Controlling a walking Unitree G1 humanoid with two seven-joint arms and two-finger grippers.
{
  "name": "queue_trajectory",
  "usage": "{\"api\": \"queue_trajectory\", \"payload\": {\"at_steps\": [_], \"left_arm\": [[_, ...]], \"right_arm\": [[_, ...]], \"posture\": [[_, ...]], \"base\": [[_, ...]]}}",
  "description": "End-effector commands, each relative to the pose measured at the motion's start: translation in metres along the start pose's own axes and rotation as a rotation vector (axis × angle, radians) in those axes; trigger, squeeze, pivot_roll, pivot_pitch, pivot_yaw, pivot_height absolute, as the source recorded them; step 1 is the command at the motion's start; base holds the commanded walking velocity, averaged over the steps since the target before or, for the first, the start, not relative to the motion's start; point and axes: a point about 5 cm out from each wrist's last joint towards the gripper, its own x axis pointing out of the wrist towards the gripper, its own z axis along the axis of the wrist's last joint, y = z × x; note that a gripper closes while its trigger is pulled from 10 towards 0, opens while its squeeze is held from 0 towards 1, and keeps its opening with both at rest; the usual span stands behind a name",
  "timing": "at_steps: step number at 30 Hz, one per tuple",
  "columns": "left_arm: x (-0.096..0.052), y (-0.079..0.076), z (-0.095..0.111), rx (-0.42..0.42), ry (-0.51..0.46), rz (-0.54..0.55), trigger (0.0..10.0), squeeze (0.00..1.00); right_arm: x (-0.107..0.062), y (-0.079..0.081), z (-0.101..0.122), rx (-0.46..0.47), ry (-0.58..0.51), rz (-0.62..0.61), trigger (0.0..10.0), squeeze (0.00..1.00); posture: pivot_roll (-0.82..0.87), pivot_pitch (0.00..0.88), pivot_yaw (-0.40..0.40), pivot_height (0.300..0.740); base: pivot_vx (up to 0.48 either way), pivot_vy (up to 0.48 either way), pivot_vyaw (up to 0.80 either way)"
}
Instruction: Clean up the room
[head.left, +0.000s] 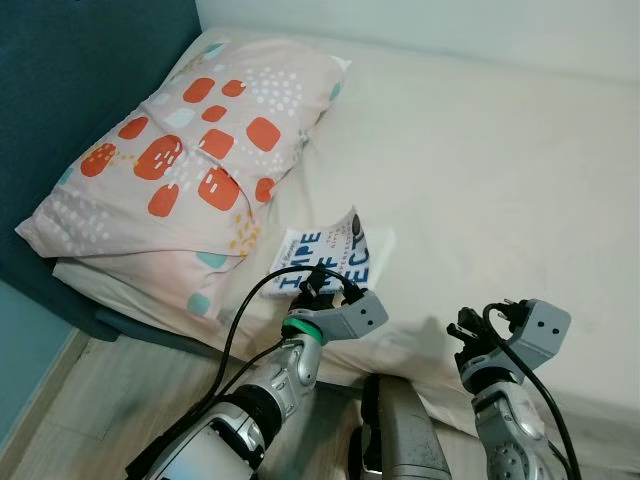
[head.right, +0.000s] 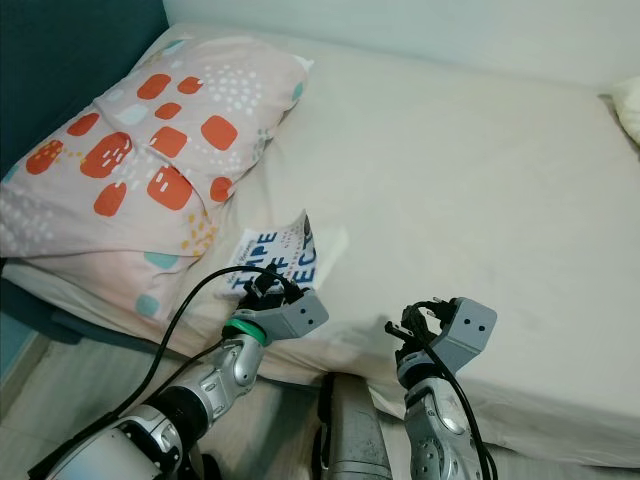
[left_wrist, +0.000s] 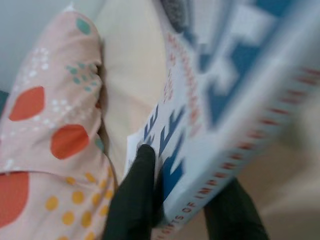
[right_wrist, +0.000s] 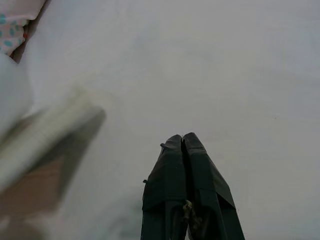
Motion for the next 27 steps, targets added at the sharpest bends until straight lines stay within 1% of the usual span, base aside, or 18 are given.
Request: {"api": "queue_trajectory", "payload": {"at_steps": [1,5,6,8,9,10,11,12,14,15,18,19,20,21,24,25,26,27], "left_arm": [[-0.002,-0.004,0.003,-0.069,-0.004,-0.029,10.0,1.00],[-0.007,-0.011,0.014,-0.267,-0.056,-0.113,10.0,1.00],[-0.007,-0.011,0.014,-0.267,-0.056,-0.113,10.0,1.00],[-0.008,-0.012,0.019,-0.327,-0.086,-0.142,10.0,1.00],[-0.010,-0.014,0.027,-0.411,-0.130,-0.226,10.0,0.21],[-0.010,-0.014,0.027,-0.411,-0.130,-0.226,10.0,0.21],[-0.012,-0.014,0.033,-0.474,-0.171,-0.290,10.0,0.00],[-0.012,-0.014,0.033,-0.474,-0.171,-0.290,10.0,0.00],[-0.019,-0.004,0.043,-0.579,-0.278,-0.459,10.0,0.00],[-0.019,-0.004,0.043,-0.579,-0.278,-0.459,10.0,0.00],[-0.026,0.017,0.035,-0.525,-0.370,-0.556,10.0,0.00],[-0.026,0.025,0.024,-0.485,-0.371,-0.548,10.0,0.00],[-0.026,0.025,0.024,-0.485,-0.371,-0.548,10.0,0.00],[-0.026,0.039,0.008,-0.458,-0.344,-0.503,10.0,0.00],[-0.026,0.044,0.001,-0.461,-0.328,-0.478,10.0,0.00],[-0.024,0.052,-0.005,-0.521,-0.284,-0.431,10.0,0.00],[-0.024,0.052,-0.005,-0.521,-0.284,-0.431,10.0,0.00],[-0.022,0.062,-0.011,-0.636,-0.229,-0.368,10.0,0.00]], "right_arm": [[-0.002,-0.003,-0.003,0.003,0.014,-0.017,10.0,0.00],[0.001,-0.003,-0.002,0.004,0.011,-0.016,10.0,0.00],[0.001,-0.003,-0.002,0.004,0.011,-0.016,10.0,0.00],[0.002,-0.003,-0.002,0.004,0.010,-0.016,10.0,0.00],[0.003,-0.003,-0.001,0.005,0.006,-0.016,10.0,0.00],[0.003,-0.003,-0.001,0.005,0.006,-0.016,10.0,0.00],[0.004,-0.003,0.000,0.006,0.004,-0.016,10.0,0.00],[0.004,-0.003,0.000,0.006,0.004,-0.016,10.0,0.00],[0.006,-0.002,0.000,0.007,-0.001,-0.012,10.0,0.00],[0.006,-0.002,0.000,0.007,-0.001,-0.012,10.0,0.00],[0.009,0.000,0.000,0.010,-0.003,-0.006,10.0,0.00],[0.011,0.001,0.000,0.011,-0.003,-0.003,10.0,0.00],[0.011,0.001,0.000,0.011,-0.003,-0.003,10.0,0.00],[0.012,0.002,-0.001,0.013,-0.003,0.003,10.0,0.00],[0.013,0.002,-0.001,0.014,-0.003,0.004,10.0,0.00],[0.014,0.004,-0.001,0.016,-0.005,0.014,10.0,0.00],[0.014,0.004,-0.001,0.016,-0.005,0.014,10.0,0.00],[0.015,0.008,0.000,0.010,-0.013,0.036,10.0,0.00]], "posture": [[-0.18,0.226,0.043,0.595],[-0.17,0.218,0.042,0.595],[-0.17,0.218,0.042,0.595],[-0.17,0.214,0.042,0.595],[-0.16,0.205,0.041,0.595],[-0.16,0.205,0.041,0.595],[-0.16,0.203,0.042,0.595],[-0.16,0.203,0.042,0.595],[-0.15,0.190,0.042,0.595],[-0.15,0.190,0.042,0.595],[-0.14,0.172,0.042,0.595],[-0.13,0.161,0.041,0.595],[-0.13,0.161,0.041,0.595],[-0.12,0.149,0.042,0.595],[-0.12,0.145,0.041,0.595],[-0.11,0.128,0.041,0.595],[-0.11,0.128,0.041,0.595],[-0.10,0.114,0.038,0.595]], "base": [[0.000,0.000,0.00],[0.000,0.000,0.00],[0.000,0.000,0.00],[0.000,0.000,0.00],[0.000,0.000,0.00],[0.000,0.000,0.00],[0.000,0.000,0.00],[0.000,0.000,0.00],[0.000,0.000,0.00],[0.000,0.000,0.00],[0.000,0.000,0.00],[0.000,0.000,0.00],[0.000,0.000,0.00],[0.000,0.000,0.00],[0.000,0.000,0.00],[0.000,0.000,0.00],[0.000,0.000,0.00],[0.000,0.000,0.00]]}}
